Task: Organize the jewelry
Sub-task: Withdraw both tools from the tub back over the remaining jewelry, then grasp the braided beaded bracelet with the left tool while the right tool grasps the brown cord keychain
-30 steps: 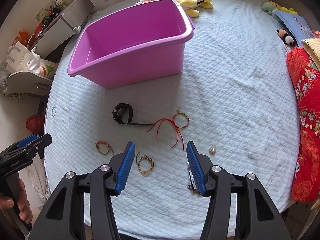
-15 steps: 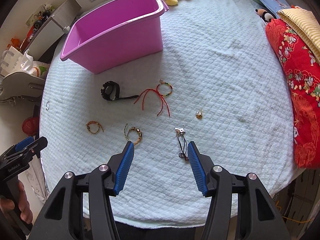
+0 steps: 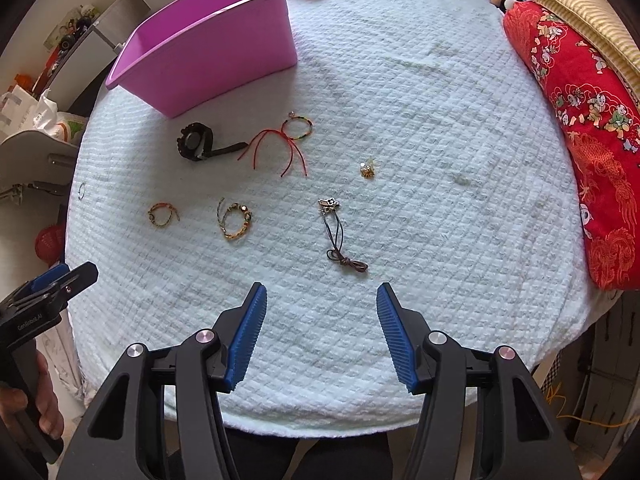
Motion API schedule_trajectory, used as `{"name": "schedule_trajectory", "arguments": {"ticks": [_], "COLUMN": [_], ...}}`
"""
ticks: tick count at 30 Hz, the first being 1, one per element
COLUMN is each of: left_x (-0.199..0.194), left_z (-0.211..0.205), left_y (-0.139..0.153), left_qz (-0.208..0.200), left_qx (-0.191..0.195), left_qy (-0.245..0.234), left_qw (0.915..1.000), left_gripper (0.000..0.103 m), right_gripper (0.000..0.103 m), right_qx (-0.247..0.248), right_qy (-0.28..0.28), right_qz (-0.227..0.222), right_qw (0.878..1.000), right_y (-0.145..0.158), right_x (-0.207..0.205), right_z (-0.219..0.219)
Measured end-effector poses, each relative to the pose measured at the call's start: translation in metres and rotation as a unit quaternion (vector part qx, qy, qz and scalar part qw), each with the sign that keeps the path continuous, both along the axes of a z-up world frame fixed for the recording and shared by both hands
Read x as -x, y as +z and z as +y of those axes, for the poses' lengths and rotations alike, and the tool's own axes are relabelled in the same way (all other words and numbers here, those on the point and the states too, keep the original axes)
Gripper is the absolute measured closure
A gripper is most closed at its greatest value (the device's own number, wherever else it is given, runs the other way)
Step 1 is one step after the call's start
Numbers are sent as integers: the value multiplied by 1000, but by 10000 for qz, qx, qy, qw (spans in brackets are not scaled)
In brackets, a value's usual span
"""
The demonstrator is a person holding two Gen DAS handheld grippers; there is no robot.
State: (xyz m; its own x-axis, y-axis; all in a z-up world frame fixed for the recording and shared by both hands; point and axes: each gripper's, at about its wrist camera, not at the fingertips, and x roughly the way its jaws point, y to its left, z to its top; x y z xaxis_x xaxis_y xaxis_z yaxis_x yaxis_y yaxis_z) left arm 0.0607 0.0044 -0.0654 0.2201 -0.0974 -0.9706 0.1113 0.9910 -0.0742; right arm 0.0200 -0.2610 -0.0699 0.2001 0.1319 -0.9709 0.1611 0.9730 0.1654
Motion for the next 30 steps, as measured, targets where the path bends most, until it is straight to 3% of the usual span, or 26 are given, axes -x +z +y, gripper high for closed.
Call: {"name": "schedule_trajectory", "arguments": {"ticks": [8,15,23,30], "left_x": [29,41,18,-4], "left_z": [-26,-51,-58,-60], "left_y": [-43,-87,-138,-164], "left_qz": [-246,-600,-1293,-1307], "left_qx": [-136,-149,-180,-39], "left_qy": [445,429,420,404], "left_qw": [9986,9972,9906,9906], "left_gripper": [10,10,10,10], "right_gripper": [48,48,48,48], "right_qx": [-188,-264,18,159], "right_qy": [398,536,394,373], "right_qz": [-327,-708,-1175,-1292], "right_qw": [9985,9957,9923,9908], "right_y": [-53,-101,-143,-164], "right_x": [16,18,14,3], "right_z": [-8,-13,-15,-8]}}
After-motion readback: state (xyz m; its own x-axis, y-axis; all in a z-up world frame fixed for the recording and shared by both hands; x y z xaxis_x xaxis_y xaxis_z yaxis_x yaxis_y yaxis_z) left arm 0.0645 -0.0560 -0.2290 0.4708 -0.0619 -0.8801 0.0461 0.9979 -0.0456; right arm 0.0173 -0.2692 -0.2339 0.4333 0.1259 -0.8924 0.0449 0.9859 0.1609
